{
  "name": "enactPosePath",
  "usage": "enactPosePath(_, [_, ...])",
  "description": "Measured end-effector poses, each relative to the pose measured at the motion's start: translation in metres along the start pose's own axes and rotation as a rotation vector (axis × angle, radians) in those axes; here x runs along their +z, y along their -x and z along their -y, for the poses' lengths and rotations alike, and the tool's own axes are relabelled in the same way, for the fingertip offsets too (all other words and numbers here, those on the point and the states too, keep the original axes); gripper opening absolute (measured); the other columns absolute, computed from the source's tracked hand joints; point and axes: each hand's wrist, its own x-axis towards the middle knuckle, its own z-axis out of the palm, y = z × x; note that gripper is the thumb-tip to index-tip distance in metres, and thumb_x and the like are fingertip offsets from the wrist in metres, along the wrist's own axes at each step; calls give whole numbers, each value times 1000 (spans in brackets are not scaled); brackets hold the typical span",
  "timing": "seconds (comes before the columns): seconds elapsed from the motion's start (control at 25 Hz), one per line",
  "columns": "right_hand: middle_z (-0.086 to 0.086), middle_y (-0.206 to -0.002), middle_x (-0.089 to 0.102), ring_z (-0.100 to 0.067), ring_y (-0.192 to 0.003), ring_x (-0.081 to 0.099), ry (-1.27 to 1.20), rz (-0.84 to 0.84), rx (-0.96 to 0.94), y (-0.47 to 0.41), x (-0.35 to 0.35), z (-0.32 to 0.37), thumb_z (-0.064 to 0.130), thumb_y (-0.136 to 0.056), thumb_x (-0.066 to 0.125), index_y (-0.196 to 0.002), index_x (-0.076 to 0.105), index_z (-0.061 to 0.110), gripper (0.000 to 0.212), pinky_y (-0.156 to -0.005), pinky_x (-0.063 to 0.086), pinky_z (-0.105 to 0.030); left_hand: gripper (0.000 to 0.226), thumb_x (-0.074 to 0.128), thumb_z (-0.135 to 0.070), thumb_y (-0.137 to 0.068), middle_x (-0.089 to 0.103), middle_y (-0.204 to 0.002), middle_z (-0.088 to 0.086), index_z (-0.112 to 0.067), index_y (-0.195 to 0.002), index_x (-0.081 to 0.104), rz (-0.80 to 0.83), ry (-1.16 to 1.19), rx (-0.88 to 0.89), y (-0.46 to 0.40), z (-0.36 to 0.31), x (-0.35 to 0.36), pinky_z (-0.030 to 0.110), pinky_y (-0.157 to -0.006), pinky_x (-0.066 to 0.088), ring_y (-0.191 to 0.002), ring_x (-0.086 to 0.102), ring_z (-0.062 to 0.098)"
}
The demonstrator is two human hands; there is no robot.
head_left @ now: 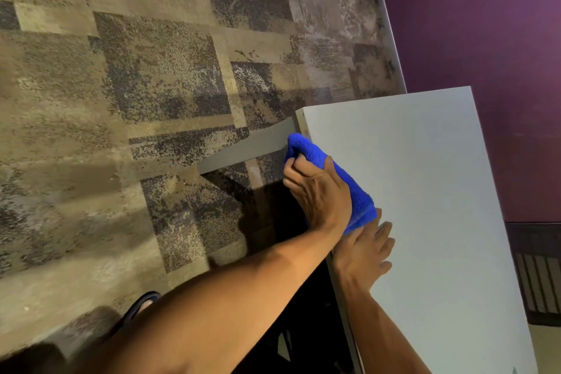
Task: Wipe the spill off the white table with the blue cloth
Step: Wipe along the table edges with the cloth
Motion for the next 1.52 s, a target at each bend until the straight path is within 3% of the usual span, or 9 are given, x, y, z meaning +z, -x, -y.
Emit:
enactPosePath(0.56, [-5,-167,14,-32,-152,13,-36,-23,18,5,-8,9,44,-106,15,-159,15,28,56,-116,20,-62,31,50,-25,-98,55,-122,22,1,-113,54,-119,92,98,-92,-47,-8,44,-95,36,-108,49,40])
enactPosePath(0.64, [-5,-168,12,-32,-153,12,-37,-14,16,5,-7,7,47,-105,14,-159,14,29,57,-118,19,-62,32,49,-24,-99,55,-123,25,4,-114,53,-105,178,34,-108,-55,-14,43,-97,32,-114,48,41])
enactPosePath(0.8, [-6,-168,14,-33,-153,15,-1,-30,8,4,-3,5,49,-105,15,-159,14,29,58,-117,23,-63,44,39,-27,-104,39,-147,24,4,-134,35,79,560,-261,-167,-82,-36,35,-104,28,-134,41,34])
enactPosePath(0.88, [-6,-168,13,-34,-152,15,9,-13,18,3,-3,4,48,-106,16,-159,13,29,57,-116,24,-63,45,39,-29,-104,42,-145,22,-1,-137,29,79,693,-359,-188,-80,-54,40,-105,39,-128,47,34])
enactPosePath(0.96, [-6,-168,14,-34,-152,15,7,-16,23,3,-2,5,47,-106,17,-159,13,29,57,-116,24,-63,42,45,-33,-102,55,-132,18,-5,-132,36,48,747,-383,-190,-64,-78,45,-100,48,-115,58,31])
enactPosePath(1.08, [-6,-168,14,-34,-152,16,-15,-9,30,4,-4,6,48,-105,15,-159,14,29,57,-116,23,-64,39,55,-36,-97,63,-120,12,-9,-124,47,-12,665,-355,-160,-22,-106,46,-94,53,-105,64,29])
enactPosePath(1.24, [-6,-168,14,-34,-152,15,-31,0,41,5,-4,6,49,-103,11,-159,13,30,59,-116,21,-64,42,48,-31,-100,54,-132,19,-6,-131,37,10,283,-203,-87,24,-116,42,-98,44,-119,54,36])
enactPosePath(1.44, [-6,-166,19,-33,-150,19,-45,-18,51,2,3,4,45,-104,21,-158,16,30,56,-110,27,-63,69,48,-24,-79,29,-147,16,-24,-137,11,422,127,-162,2,36,-96,39,-106,39,-122,50,34])
enactPosePath(1.52, [-4,-165,20,-32,-148,21,-33,-8,72,0,5,4,43,-103,25,-156,17,32,55,-108,30,-61,66,52,-12,-85,31,-144,14,-13,-139,15,521,136,-155,26,45,-83,30,-105,37,-126,47,28])
